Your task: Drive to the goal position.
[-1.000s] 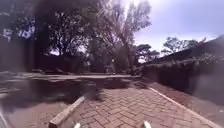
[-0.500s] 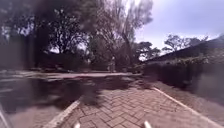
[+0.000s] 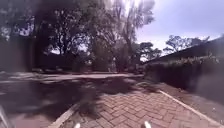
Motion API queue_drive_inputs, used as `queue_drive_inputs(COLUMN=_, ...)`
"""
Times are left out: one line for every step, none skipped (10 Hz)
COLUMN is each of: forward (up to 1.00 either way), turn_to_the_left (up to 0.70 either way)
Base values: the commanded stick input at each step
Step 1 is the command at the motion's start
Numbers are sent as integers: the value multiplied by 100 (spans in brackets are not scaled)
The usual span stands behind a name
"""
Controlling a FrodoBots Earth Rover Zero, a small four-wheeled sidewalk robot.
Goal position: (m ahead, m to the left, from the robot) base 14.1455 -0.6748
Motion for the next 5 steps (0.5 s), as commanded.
queue_drive_inputs(forward=70, turn_to_the_left=-34)
queue_drive_inputs(forward=70, turn_to_the_left=-35)
queue_drive_inputs(forward=70, turn_to_the_left=-35)
queue_drive_inputs(forward=70, turn_to_the_left=-31)
queue_drive_inputs(forward=70, turn_to_the_left=-16)
